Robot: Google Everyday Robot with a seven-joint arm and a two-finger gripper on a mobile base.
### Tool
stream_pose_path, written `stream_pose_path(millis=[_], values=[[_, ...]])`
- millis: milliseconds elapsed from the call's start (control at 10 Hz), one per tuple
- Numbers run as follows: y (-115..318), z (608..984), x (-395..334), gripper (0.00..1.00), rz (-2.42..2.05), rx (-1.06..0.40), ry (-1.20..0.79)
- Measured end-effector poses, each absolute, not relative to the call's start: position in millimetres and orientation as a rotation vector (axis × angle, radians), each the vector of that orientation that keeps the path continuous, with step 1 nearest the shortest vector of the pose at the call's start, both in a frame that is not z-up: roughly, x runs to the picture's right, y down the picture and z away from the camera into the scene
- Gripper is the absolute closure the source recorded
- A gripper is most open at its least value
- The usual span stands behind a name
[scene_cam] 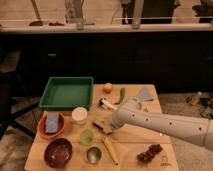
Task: Wipe purple bowl with eraser
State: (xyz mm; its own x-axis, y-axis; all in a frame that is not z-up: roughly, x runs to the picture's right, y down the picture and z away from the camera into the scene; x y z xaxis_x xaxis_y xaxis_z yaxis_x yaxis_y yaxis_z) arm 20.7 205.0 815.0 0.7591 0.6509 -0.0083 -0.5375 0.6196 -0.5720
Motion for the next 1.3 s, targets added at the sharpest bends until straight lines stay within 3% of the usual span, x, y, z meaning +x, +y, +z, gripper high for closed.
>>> stream_pose_path(millis=[600,1300], values=[[163.1,776.1,63.1,1.00,0.717,-0.445,-0.297],[153.8,681.4,28.9,1.00,0.426,-0.543,-0.586]])
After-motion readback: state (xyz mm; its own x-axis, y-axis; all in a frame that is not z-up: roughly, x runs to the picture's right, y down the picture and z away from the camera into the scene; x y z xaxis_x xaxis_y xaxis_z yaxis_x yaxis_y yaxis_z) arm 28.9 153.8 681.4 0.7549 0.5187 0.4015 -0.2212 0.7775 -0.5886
